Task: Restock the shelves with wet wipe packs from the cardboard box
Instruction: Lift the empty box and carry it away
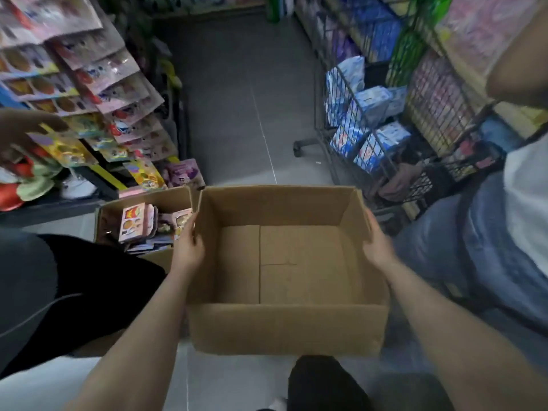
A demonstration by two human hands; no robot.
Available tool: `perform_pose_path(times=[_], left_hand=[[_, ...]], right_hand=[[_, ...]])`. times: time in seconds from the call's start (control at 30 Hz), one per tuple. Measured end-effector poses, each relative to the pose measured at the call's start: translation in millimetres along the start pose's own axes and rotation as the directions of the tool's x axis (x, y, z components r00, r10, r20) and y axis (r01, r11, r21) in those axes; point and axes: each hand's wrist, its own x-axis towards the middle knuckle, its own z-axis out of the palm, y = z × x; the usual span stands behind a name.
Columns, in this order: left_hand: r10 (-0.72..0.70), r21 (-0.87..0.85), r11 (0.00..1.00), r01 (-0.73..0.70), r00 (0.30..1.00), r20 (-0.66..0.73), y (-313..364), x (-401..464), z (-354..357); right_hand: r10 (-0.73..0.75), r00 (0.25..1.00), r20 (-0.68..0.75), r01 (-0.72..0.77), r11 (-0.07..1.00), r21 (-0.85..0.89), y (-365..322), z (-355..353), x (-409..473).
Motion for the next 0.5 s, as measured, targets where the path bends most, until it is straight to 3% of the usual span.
perform_pose_path(times=[0.17,0.3,0.5], left_hand=[[-0.006,0.009,1.000,0.006,1.000,-0.008,28,122,25],[-0.094,0.023,0.995,0.094,0.996,-0.011,52,223,26],[-0.123,0.055,0.991,0.126,0.991,-0.046,83,382,13]], right_hand=[[-0.001,1.000,-0.020,0.000,0.998,-0.064,-47,1,121],[0.014,0.999,0.042,-0.010,0.995,-0.104,-106,-4,217],[-0.087,0.993,0.086,0.098,0.987,-0.131,-202,-4,364]])
